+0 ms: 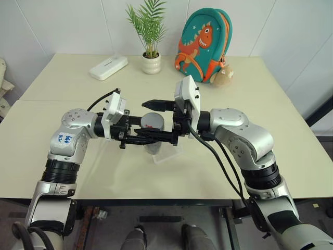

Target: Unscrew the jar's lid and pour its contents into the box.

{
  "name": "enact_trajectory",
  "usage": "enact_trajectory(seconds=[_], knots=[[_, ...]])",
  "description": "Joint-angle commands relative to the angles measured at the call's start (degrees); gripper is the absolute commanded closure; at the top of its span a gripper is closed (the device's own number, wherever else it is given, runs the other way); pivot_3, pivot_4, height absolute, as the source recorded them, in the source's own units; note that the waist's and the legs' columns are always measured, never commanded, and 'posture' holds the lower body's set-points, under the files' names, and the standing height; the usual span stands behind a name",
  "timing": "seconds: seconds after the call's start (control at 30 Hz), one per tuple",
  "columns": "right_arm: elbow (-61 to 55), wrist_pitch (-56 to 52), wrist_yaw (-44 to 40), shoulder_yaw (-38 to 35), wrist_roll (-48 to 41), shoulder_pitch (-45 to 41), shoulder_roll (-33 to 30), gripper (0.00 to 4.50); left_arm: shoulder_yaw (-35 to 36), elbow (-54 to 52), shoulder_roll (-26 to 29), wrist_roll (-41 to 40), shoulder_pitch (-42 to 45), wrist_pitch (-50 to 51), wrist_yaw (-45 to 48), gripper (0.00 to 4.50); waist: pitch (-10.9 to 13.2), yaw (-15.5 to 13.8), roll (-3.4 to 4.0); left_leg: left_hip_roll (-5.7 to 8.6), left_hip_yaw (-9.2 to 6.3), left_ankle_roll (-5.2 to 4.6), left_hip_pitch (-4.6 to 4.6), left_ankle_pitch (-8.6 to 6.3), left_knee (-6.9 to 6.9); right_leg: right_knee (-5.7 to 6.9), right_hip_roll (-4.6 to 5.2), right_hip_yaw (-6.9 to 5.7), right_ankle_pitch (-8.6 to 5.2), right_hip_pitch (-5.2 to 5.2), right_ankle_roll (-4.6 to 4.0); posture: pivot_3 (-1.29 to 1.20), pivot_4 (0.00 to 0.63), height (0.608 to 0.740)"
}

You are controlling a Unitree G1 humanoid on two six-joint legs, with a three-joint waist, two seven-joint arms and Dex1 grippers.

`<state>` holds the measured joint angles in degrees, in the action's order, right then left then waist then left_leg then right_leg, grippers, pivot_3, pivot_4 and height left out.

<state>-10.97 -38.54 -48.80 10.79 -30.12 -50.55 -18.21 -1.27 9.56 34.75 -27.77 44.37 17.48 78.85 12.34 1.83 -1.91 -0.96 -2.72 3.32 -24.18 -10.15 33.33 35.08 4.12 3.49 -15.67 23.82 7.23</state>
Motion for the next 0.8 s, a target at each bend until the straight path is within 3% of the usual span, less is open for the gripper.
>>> enact_trajectory(seconds=[0.03,0.4,0.8], knots=[[-0.2,1.8,-0.3,-0.3,0.6,-1.5,0.4,0.27,0.9,-2.6,0.3,-0.5,-0.4,-0.9,-0.2,2.48,0.0,0.0,0.0,0.0,0.0,0.0,0.0,0.0,0.0,0.0,0.0,0.0,0.0,0.0,0.0,0.0,0.15,0.74],[2.4,2.7,-1.0,-0.4,2.9,-2.7,-0.2,0.27,1.6,-4.7,0.4,-1.5,-2.0,-0.5,-0.8,2.48,0.0,0.0,0.0,0.0,0.0,0.0,0.0,0.0,0.01,0.02,0.0,0.0,0.01,0.01,0.02,0.0,0.15,0.74],[0.7,0.8,-2.6,-3.4,2.4,-2.4,-7.4,0.27,3.1,-3.3,1.0,-2.2,-2.9,-1.0,1.2,2.48,0.0,0.0,0.0,0.0,0.0,0.0,0.0,0.0,0.01,0.02,0.0,0.0,0.01,0.01,0.02,0.0,0.15,0.74]])
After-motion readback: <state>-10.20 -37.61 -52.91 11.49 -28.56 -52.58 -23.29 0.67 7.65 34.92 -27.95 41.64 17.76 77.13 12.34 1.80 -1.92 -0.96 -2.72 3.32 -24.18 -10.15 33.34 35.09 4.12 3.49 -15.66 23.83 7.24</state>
